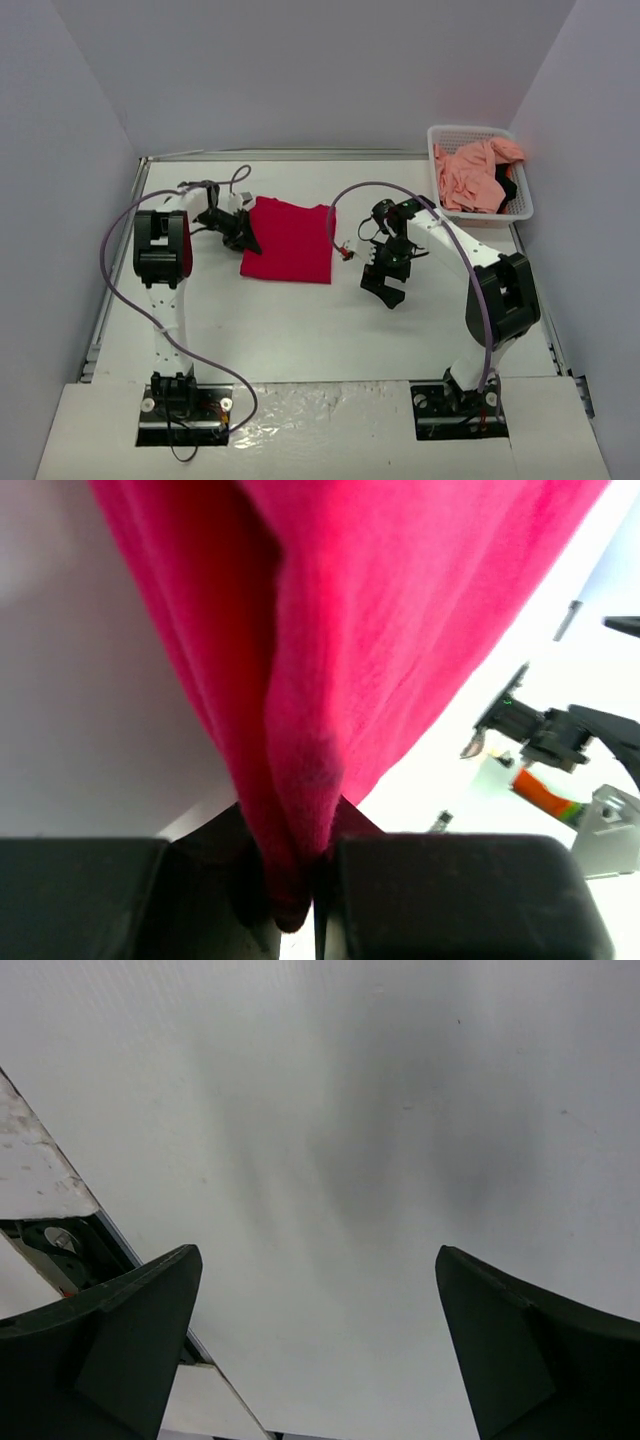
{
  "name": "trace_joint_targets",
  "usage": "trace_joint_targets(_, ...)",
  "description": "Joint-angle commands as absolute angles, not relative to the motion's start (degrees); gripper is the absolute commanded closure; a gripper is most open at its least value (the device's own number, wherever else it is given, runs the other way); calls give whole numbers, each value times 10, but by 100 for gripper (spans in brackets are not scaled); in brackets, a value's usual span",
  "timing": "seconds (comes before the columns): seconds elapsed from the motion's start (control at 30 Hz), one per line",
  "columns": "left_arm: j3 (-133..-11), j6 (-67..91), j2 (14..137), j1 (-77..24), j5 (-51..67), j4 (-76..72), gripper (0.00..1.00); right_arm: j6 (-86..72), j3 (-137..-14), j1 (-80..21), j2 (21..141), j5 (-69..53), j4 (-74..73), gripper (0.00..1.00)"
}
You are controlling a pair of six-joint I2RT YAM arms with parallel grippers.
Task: Fold and stack the t-shirts
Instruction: Put the neatly folded tshirt into the corner of the board with the left arm
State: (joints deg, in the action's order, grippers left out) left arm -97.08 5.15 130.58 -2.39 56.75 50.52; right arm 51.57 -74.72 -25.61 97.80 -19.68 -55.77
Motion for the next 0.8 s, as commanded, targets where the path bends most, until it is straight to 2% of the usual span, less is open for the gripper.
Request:
trace_joint_targets(0.0,-1067,-27,1332,19,511,627,98,498,-737,-261,948,-242,-551,0)
trace_joint_targets(0.2,-1222,-81,1404,75,431,717,98,485,-725,-261,944,-257,-545,0)
trace_joint_targets(0.47,-1570,-124,1564,134,339,843,98,482,-711,-259,940,-269,-533,0)
trace_joint_targets(0.57,-1586,-127,1562,149,295,821,98,483,-708,-255,947,-274,-526,0)
trace_joint_targets(0.67,-1522,-127,1533,158,261,744,98,483,-706,-251,954,-277,-522,0)
trace_joint_targets(0.77,-1521,-136,1536,159,215,726,98,483,-705,-249,964,-280,-519,0)
